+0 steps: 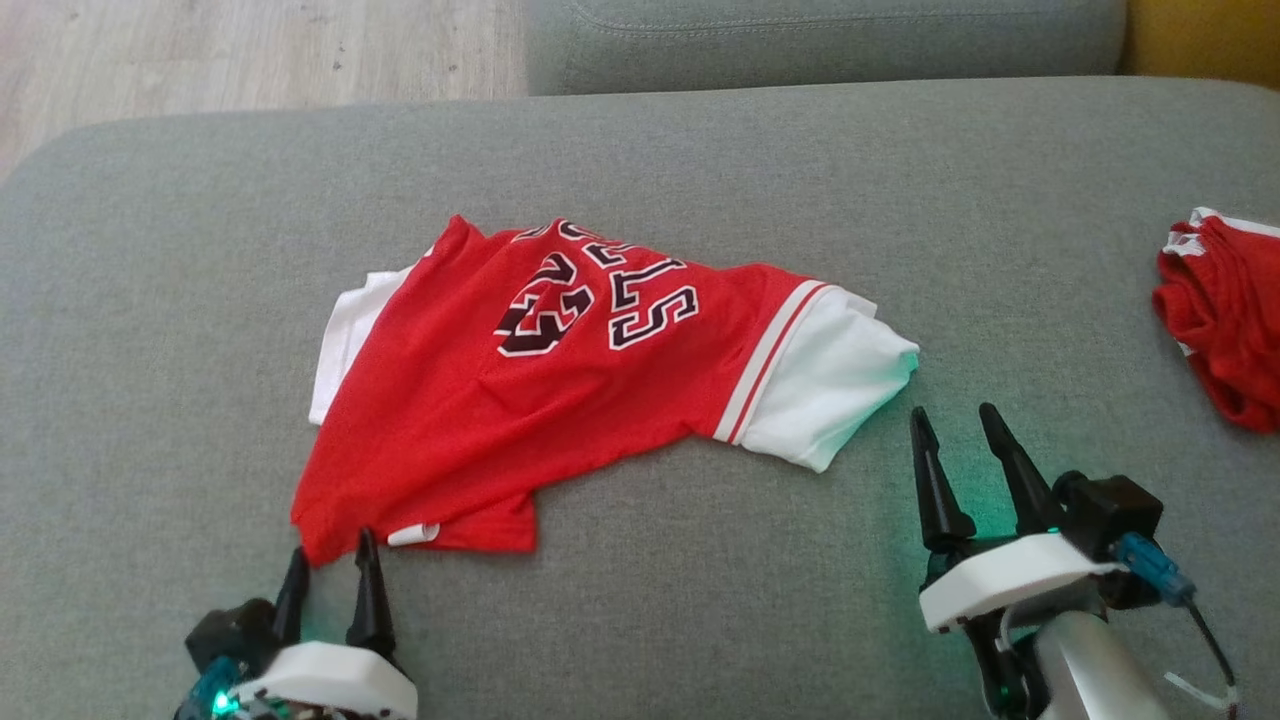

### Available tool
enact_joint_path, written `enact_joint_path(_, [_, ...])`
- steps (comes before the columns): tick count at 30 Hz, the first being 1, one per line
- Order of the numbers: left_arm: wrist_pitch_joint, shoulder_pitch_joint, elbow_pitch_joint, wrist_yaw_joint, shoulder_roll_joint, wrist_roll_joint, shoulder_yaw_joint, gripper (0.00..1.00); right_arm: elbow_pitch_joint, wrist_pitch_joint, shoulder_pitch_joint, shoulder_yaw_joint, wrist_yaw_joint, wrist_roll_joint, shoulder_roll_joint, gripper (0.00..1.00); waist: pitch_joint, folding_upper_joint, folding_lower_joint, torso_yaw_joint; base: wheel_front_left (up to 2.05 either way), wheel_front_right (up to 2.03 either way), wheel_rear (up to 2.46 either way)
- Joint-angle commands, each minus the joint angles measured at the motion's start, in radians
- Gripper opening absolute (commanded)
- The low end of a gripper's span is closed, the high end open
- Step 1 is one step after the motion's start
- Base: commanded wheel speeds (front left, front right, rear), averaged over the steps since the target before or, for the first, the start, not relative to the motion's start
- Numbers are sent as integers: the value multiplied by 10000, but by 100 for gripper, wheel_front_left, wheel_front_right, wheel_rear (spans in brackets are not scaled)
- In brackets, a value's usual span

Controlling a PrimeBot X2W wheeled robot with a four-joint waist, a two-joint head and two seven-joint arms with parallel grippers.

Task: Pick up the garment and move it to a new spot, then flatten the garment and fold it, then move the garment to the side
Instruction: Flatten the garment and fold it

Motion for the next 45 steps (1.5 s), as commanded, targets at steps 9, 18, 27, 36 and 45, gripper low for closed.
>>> enact_joint_path(9, [-80,-333,14,-114,53,-294,58,16,-186,-137,-345,324,-7,-41,-13,100,-16,0,-1,19,0,0,0])
enact_joint_path(18, [-80,-236,-797,-84,53,-258,127,0,338,-138,-762,11,-7,-307,-12,100,29,0,-1,522,0,0,0])
enact_joint_path(27, [-80,-262,-980,-159,53,-154,-512,0,2911,103,-2610,-906,-7,-1470,-42,100,295,0,-1,1133,0,0,0])
enact_joint_path(36, [-80,-372,-1085,-183,53,-402,-1011,0,4159,-42,-3362,-1204,-7,-2075,-25,100,498,0,-1,1197,0,0,0])
enact_joint_path(45, [-80,-579,-1101,-193,53,-277,-1124,0,4864,-114,-3705,-1291,-7,-2103,-129,100,805,0,-1,1130,0,0,0])
